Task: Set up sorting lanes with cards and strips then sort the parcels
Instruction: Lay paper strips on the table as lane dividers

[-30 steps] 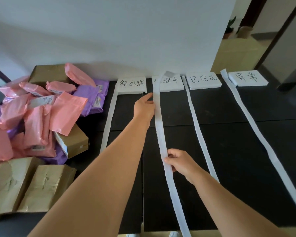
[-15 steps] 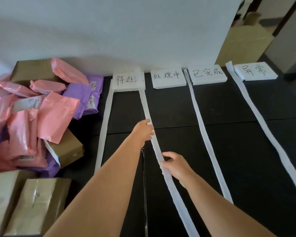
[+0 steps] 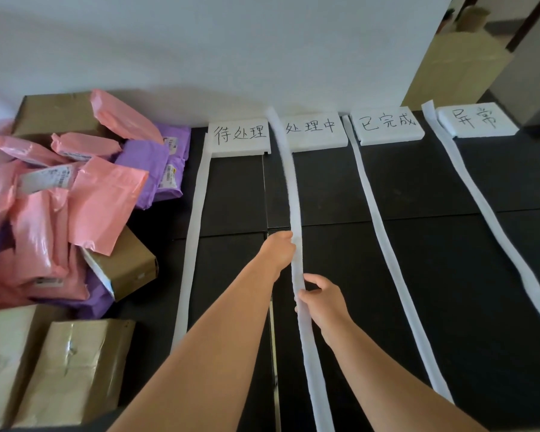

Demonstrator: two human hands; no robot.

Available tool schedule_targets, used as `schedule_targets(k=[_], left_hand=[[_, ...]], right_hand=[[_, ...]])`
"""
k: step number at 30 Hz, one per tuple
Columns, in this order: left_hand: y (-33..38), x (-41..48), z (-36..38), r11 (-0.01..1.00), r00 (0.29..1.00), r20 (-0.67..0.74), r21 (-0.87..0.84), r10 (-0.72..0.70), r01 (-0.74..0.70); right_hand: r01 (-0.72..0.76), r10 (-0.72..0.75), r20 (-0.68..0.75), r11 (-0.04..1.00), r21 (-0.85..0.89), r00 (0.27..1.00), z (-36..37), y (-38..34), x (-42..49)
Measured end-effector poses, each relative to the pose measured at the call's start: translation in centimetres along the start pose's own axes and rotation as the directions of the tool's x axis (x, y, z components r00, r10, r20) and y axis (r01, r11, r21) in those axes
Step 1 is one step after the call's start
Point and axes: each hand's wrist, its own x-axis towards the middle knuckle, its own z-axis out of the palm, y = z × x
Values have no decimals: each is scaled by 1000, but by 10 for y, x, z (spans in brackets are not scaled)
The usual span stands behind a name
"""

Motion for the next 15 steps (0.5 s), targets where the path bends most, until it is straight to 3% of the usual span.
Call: schedule_targets(k=[9,15], left_hand=[[-9,-6,-7,989,1000,-5,148,24,-23],[-16,-13,-16,997,1000,-16,74,-5,6]], right_hand=[[25,-24,11,999,-32,1000,2,5,-1],[50,-47,34,996,-76,998,8,5,-2]])
